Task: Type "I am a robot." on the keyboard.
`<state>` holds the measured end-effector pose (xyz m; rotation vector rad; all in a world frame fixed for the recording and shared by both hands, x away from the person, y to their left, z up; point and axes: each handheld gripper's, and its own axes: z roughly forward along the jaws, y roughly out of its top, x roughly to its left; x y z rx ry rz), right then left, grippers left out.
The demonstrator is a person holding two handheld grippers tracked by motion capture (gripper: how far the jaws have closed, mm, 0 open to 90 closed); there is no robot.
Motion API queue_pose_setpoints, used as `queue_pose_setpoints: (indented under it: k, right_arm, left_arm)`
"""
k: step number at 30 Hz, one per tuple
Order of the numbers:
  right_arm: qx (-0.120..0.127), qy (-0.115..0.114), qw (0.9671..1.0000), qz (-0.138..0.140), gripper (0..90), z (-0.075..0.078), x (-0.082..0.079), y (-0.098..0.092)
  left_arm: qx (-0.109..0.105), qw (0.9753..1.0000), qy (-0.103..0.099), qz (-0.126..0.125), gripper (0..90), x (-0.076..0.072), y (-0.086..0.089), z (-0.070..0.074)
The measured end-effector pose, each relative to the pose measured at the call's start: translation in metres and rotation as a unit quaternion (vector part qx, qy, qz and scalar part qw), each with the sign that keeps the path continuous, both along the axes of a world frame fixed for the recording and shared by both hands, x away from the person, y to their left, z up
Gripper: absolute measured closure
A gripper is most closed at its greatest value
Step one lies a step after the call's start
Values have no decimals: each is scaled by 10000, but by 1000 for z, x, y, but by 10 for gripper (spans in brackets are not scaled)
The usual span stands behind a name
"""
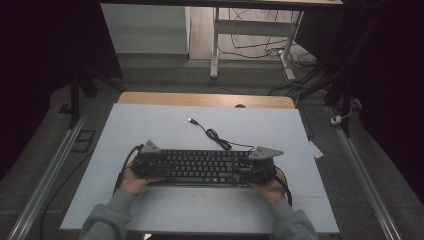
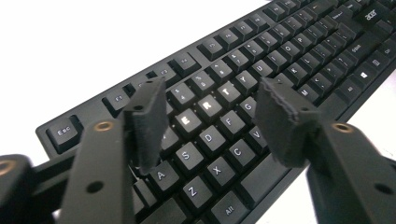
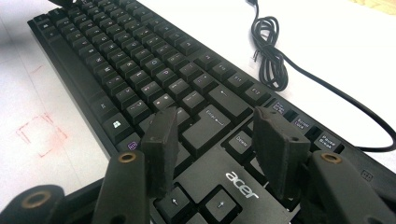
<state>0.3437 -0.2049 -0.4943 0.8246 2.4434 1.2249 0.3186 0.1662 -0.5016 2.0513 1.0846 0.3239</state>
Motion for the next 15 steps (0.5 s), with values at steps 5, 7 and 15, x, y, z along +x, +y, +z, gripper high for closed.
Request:
queue_pose_setpoints:
  k: [5,7,15]
  right_arm:
    - [-24,-12,10000,-4,510,0,0,0]
    - [-21,-7,10000,6,510,0,0,1]
    - [-44,0,10000,10,509,-1,1,1]
  left_arm:
    - [-11,9999,-57,-112,616,-2,-4,1]
    - [-17,9998,-50,-176,687,-2,-6,0]
    - [25,9986,70,-530,886,-3,-19,-3]
